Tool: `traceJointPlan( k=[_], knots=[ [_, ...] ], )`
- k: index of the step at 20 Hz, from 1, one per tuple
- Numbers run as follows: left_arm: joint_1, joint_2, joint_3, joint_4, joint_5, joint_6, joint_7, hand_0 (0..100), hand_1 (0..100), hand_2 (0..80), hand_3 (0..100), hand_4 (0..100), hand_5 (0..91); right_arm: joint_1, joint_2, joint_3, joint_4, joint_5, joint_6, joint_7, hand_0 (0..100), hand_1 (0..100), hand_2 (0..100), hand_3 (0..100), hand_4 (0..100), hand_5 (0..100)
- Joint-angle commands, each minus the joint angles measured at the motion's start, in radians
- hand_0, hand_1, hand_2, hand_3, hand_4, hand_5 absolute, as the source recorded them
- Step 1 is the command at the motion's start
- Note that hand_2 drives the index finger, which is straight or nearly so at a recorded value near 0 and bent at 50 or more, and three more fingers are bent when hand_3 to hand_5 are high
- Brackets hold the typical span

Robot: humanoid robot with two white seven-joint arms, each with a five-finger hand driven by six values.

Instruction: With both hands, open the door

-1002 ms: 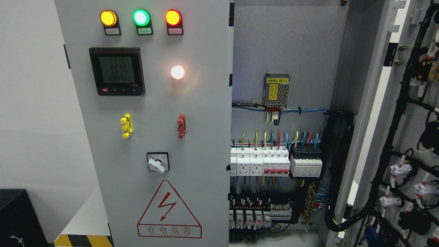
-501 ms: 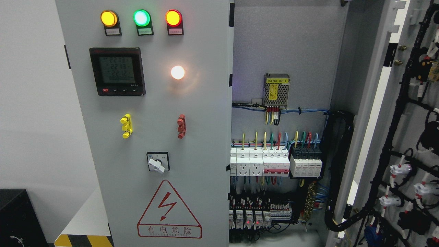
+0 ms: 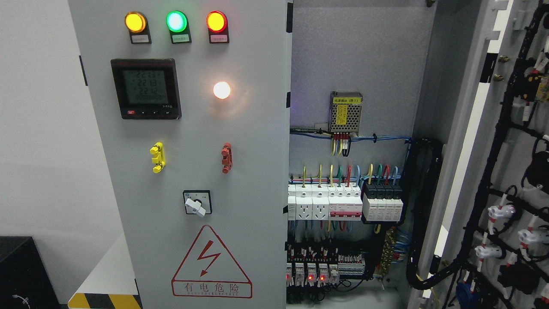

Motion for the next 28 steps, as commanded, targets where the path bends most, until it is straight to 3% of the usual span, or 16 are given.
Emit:
traceJointPlan(
  k=[1, 3, 6, 15, 17, 21, 28],
  knots=[
    [0.02, -0.015, 0.003, 0.006, 0.0, 0.0, 0.0, 0, 0, 0.0, 0, 0, 0.0, -0.263, 0.046, 0.024, -0.157, -0.038, 0.213, 0.0, 0, 0, 0, 0, 0, 0],
    [0.02, -0.015, 0.003, 0.005, 0.0, -0.002, 0.0, 0, 0, 0.0, 0, 0, 0.0, -0.353, 0.081, 0.017, -0.139, -0.084, 0.303, 0.0, 0, 0, 0, 0, 0, 0],
    [0.02, -0.015, 0.003, 0.005, 0.0, 0.0, 0.0, 0, 0, 0.0, 0, 0, 0.0, -0.465, 0.134, -0.002, -0.095, -0.097, 0.343, 0.0, 0, 0, 0, 0, 0, 0],
    [0.019, -0.015, 0.003, 0.005, 0.0, 0.0, 0.0, 0, 0, 0.0, 0, 0, 0.0, -0.723, 0.161, -0.017, 0.128, -0.097, 0.346, -0.005, 0, 0, 0, 0, 0, 0],
    [0.02, -0.015, 0.003, 0.005, 0.0, 0.0, 0.0, 0, 0, 0.0, 0, 0, 0.0, -0.763, 0.181, -0.023, 0.172, -0.097, 0.363, -0.006, 0, 0, 0, 0, 0, 0],
    [0.019, -0.015, 0.003, 0.005, 0.0, 0.0, 0.0, 0, 0, 0.0, 0, 0, 0.0, -0.814, 0.186, -0.037, 0.226, -0.098, 0.432, -0.002, 0, 0, 0, 0, 0, 0],
    [0.02, -0.015, 0.003, 0.005, 0.0, 0.0, 0.0, 0, 0, 0.0, 0, 0, 0.0, -0.865, 0.19, -0.03, 0.3, -0.1, 0.462, 0.003, 0, 0, 0, 0, 0, 0]
  ],
)
